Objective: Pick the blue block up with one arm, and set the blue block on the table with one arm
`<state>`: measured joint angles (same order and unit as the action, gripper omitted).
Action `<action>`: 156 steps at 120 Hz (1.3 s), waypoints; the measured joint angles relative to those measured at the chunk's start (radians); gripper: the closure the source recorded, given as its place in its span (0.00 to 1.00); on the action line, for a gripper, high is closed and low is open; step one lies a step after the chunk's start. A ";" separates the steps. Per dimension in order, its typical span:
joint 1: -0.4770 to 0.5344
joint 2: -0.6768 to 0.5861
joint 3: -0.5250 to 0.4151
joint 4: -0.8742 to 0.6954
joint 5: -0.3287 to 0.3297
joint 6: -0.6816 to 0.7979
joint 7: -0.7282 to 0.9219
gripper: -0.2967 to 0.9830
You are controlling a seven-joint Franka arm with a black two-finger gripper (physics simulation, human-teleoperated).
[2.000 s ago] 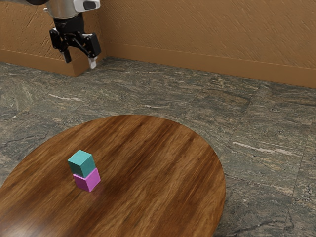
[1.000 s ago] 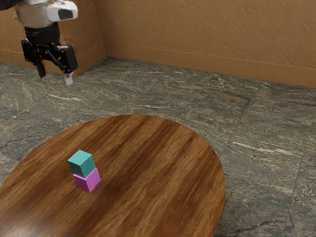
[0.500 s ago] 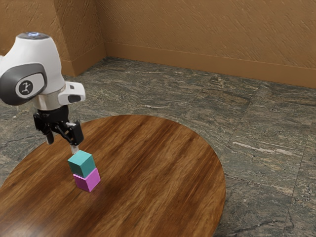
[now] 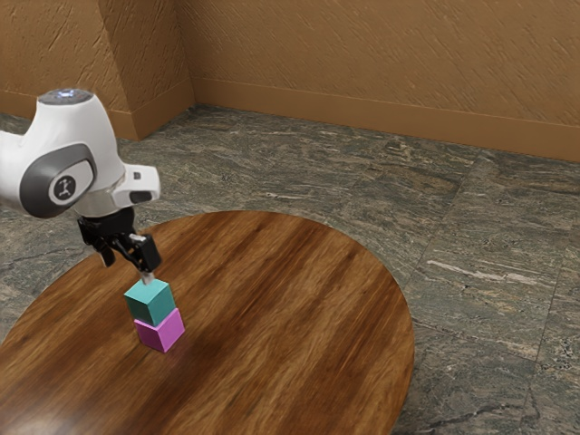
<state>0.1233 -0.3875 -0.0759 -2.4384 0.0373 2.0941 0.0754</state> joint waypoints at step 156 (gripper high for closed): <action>0.082 0.314 -0.003 0.068 0.003 0.146 0.190 0.23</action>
<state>0.2054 -0.0732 -0.0791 -2.3703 0.0405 2.2402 0.2657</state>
